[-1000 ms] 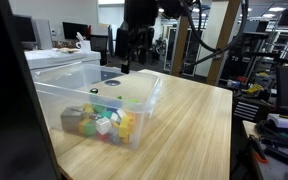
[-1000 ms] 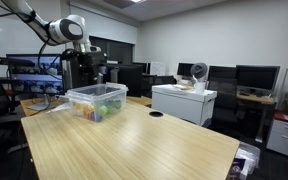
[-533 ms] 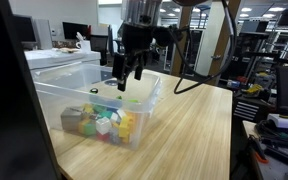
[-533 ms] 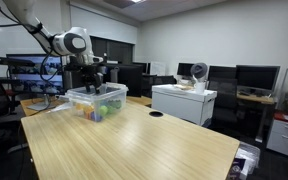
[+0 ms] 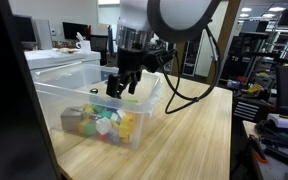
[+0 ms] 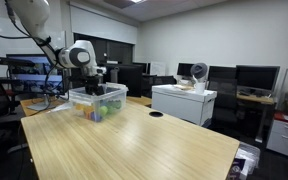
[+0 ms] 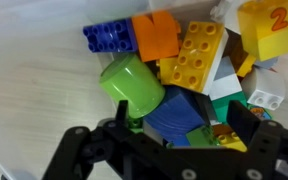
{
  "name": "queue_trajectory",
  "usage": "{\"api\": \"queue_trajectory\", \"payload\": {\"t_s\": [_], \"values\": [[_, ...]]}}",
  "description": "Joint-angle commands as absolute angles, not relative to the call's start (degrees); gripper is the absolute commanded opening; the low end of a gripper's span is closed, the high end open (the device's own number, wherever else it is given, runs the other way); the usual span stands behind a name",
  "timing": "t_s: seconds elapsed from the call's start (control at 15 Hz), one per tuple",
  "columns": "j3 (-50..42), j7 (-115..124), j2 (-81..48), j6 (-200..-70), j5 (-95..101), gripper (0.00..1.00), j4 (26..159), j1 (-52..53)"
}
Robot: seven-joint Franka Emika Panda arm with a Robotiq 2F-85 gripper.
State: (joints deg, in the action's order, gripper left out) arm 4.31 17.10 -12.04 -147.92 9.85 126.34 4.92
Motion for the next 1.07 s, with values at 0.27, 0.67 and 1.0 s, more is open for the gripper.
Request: {"api": "queue_trajectory", "payload": {"t_s": [0.27, 0.67, 1.0], "values": [[2.2, 16.2, -17.2, -148.7, 10.0, 1.0, 120.6, 7.3], [1.9, 15.0, -22.5, -148.9, 9.8, 1.0, 115.8, 8.3], [2.0, 12.5, -24.9, -148.8, 9.6, 1.0, 112.5, 9.0]]}}
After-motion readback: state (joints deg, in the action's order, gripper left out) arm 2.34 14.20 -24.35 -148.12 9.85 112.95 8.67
